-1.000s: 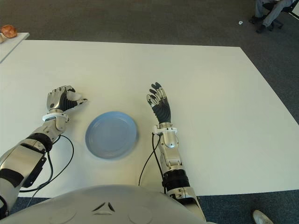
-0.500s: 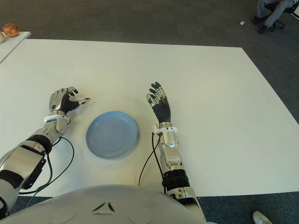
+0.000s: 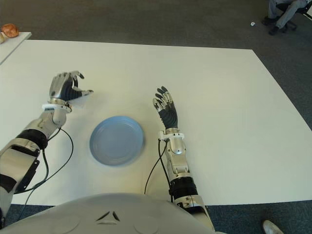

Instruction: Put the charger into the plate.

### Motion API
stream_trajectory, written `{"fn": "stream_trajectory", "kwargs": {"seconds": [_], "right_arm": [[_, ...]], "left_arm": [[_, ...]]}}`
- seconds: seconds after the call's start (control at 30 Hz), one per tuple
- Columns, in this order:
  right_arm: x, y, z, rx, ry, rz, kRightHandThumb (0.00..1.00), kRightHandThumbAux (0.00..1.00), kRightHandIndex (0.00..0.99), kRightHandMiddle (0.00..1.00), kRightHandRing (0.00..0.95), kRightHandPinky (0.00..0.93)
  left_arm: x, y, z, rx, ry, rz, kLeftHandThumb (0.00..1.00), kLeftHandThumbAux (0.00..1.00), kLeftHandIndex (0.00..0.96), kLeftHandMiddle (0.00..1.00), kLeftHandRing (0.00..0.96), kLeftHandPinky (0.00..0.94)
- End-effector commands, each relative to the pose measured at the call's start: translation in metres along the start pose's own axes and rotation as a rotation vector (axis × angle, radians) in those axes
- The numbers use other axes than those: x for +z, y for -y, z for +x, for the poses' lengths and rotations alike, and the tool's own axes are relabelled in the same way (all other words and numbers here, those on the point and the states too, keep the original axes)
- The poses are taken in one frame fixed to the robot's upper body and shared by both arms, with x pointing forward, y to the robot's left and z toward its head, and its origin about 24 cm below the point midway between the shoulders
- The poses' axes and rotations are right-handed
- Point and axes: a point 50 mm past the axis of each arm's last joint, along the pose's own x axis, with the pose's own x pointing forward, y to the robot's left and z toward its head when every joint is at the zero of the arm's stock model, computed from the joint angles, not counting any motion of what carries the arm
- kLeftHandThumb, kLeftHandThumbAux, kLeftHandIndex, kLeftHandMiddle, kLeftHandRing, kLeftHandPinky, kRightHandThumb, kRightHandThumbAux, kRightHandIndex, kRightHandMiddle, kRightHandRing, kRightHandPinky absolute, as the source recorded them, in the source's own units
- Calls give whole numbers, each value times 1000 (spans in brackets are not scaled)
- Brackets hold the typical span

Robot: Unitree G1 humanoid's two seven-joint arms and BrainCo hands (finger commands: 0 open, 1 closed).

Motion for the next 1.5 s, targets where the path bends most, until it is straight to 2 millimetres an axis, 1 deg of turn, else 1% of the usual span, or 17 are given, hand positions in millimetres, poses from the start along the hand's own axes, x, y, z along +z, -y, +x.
{"fn": "stream_trajectory", "kwargs": {"seconds": [0.03, 0.1, 0.17, 0.3, 0.47, 0.6, 0.67, 0.83, 1.0, 1.1, 1.27, 1.5], "right_arm": [[-5, -9, 1, -4, -31, 45, 0, 552, 42, 148, 142, 147], [-6, -9, 1, -7, -39, 44, 0, 549, 39, 150, 144, 147], [-8, -9, 2, -8, -45, 41, 0, 546, 39, 152, 145, 146], [-14, -10, 2, -16, -66, 44, 0, 543, 39, 152, 144, 145], [-20, -9, 1, -17, -88, 48, 0, 535, 34, 144, 136, 134], [-23, -9, 1, -16, -98, 50, 0, 528, 30, 139, 129, 129], [-25, -9, 2, -16, -104, 53, 0, 524, 30, 137, 127, 130], [-26, -10, 2, -16, -108, 53, 0, 519, 28, 134, 126, 133], [-26, -11, 3, -21, -108, 53, 0, 518, 26, 132, 125, 133], [-26, -11, 3, -24, -112, 55, 0, 518, 26, 133, 126, 135], [-27, -10, 3, -25, -114, 58, 0, 520, 29, 136, 129, 138], [-27, -11, 3, -27, -115, 67, 0, 522, 35, 139, 131, 135]], "left_arm": [[18, -30, 12, 33, 137, -54, 751, 698, 442, 899, 890, 884], [29, -47, 14, 51, 210, -82, 751, 698, 442, 901, 891, 882], [38, -57, 13, 62, 256, -96, 751, 698, 442, 901, 892, 881], [52, -71, 9, 70, 307, -117, 750, 698, 442, 900, 891, 880], [73, -84, 0, 71, 367, -116, 750, 698, 442, 898, 890, 883], [77, -87, -4, 69, 384, -111, 750, 697, 442, 896, 889, 883], [83, -92, -6, 67, 411, -108, 750, 697, 442, 896, 888, 883], [94, -97, -12, 50, 449, -120, 751, 697, 442, 894, 886, 872], [102, -103, -15, 33, 470, -136, 751, 697, 442, 886, 879, 847], [112, -106, -21, 21, 480, -146, 751, 697, 442, 882, 877, 841], [119, -108, -30, -19, 473, -160, 751, 697, 442, 878, 874, 837], [125, -104, -37, -62, 514, -209, 752, 697, 443, 867, 868, 837]]}}
